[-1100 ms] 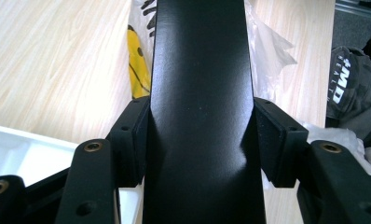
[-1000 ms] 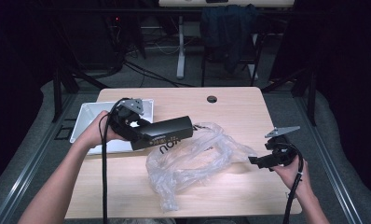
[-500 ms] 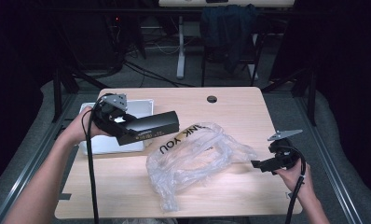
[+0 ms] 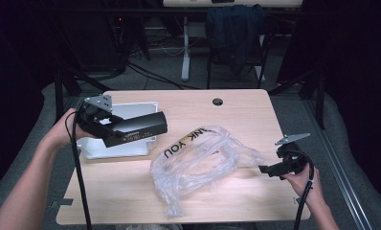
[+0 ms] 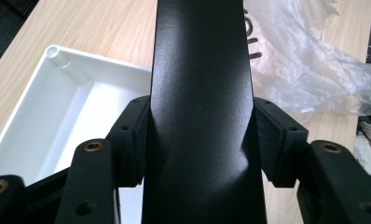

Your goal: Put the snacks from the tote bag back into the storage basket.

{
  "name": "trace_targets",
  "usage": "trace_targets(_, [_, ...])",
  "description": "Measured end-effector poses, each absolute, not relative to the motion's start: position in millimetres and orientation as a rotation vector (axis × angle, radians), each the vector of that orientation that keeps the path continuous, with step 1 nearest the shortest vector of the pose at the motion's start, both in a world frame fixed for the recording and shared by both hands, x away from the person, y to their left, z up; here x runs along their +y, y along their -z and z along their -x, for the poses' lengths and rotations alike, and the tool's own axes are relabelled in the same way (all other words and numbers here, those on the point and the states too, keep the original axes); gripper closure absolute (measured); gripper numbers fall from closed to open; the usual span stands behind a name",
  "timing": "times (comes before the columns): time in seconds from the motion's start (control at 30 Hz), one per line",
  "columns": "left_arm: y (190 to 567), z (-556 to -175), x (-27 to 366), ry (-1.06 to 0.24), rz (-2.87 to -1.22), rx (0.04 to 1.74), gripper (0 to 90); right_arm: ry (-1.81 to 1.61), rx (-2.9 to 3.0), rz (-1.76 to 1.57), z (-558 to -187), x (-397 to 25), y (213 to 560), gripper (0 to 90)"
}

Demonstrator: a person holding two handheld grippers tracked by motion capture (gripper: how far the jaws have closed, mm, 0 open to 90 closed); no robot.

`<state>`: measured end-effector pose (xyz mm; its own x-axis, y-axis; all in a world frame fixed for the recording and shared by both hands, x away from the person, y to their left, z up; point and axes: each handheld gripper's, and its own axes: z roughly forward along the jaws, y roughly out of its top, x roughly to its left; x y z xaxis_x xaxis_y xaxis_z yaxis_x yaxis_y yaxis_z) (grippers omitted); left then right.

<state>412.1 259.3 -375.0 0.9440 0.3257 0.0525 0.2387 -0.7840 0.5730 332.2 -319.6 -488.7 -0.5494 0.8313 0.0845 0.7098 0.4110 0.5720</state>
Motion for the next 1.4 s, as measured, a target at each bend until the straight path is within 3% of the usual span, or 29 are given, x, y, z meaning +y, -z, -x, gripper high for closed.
trace_targets(0.57, [411, -432, 310, -0.184, -2.477, 0.520, 43.3, -0.820, 2.466, -1.357, -332, -319, 489, 4.0])
trace_targets(1.4, [483, -461, 315, -0.210, -2.517, 0.569, 43.2, -0.801, 2.471, -1.349, -332, -318, 491, 4.4])
